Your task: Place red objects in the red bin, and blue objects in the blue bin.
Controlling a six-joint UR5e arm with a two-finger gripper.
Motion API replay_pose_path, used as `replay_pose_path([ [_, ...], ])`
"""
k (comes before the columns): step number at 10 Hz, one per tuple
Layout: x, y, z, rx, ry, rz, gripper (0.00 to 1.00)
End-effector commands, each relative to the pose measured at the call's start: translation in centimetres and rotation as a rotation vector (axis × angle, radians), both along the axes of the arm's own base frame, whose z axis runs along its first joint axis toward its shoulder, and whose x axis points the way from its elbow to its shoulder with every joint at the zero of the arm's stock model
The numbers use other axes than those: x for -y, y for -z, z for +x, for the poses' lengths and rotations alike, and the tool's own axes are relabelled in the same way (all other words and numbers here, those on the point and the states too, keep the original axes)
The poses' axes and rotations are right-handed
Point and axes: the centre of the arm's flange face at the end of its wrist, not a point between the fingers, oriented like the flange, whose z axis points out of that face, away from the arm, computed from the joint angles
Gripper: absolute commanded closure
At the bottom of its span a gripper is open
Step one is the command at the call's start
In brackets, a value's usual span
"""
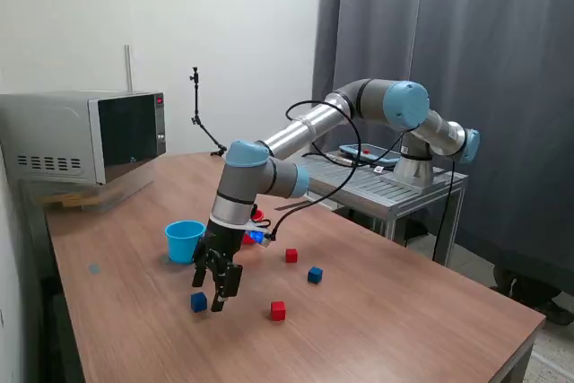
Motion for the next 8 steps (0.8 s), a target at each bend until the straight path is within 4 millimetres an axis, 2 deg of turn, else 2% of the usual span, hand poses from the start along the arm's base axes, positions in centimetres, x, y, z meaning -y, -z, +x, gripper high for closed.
replay_pose_path([
  [1,-0.01,0.01,-0.02,-0.001,0.004,0.0,0.0],
  [2,-0.01,0.03,-0.01,0.0,0.005,-0.001,0.0],
  [3,-0.01,0.01,-0.02,-0.001,0.007,-0.001,1.0],
  [8,-0.01,0.33,0.12,0.007,0.008,-0.002,1.0],
])
